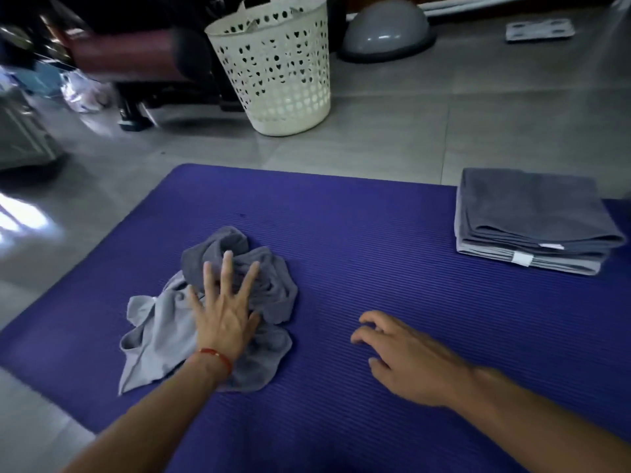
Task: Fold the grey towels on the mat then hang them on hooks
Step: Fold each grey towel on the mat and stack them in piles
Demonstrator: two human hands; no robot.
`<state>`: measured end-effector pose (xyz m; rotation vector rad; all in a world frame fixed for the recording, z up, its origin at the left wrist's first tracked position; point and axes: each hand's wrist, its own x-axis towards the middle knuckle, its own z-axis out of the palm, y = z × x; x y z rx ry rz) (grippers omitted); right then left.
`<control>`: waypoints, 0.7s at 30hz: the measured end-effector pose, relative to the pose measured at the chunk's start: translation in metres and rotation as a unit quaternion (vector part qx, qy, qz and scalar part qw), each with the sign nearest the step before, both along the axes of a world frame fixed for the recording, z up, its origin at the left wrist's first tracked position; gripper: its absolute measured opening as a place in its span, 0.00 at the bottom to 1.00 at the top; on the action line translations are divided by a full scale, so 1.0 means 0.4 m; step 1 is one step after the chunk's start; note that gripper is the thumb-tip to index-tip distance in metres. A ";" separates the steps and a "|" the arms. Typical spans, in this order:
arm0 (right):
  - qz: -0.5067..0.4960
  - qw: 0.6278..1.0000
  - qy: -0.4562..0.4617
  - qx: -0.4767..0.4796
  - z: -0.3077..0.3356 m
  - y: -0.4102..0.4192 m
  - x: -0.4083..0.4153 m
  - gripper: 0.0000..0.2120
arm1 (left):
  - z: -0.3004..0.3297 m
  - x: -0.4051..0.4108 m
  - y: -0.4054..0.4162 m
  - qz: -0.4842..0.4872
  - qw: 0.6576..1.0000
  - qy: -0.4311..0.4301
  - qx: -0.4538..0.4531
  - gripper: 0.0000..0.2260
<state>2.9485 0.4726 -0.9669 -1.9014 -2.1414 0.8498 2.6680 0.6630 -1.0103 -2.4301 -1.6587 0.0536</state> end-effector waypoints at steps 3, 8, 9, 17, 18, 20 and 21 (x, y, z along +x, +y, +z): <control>0.000 1.000 -0.005 -0.012 0.022 -0.016 -0.006 0.18 | 0.052 0.021 0.082 -0.001 0.994 -0.030 -0.102 0.16; -0.119 0.989 0.090 0.001 0.032 -0.068 0.023 0.15 | 0.190 0.170 0.023 -0.185 0.968 -0.164 -0.049 0.07; -0.161 0.977 0.137 0.009 0.041 -0.074 0.033 0.18 | 0.228 0.215 -0.013 -0.227 0.953 -0.196 -0.037 0.07; -0.359 0.800 0.477 0.064 0.118 -0.122 0.108 0.21 | 0.337 0.447 -0.303 -0.356 0.742 -0.478 -0.307 0.08; -0.400 0.774 0.487 0.064 0.114 -0.143 0.125 0.18 | 0.311 0.445 -0.302 -0.355 0.735 -0.472 -0.334 0.11; -0.478 0.767 0.423 0.064 0.091 -0.201 0.179 0.15 | 0.224 0.421 -0.279 -0.355 0.791 -0.415 -0.277 0.15; -0.508 0.789 0.339 0.059 0.069 -0.237 0.219 0.13 | 0.170 0.399 -0.261 -0.346 0.834 -0.362 -0.233 0.16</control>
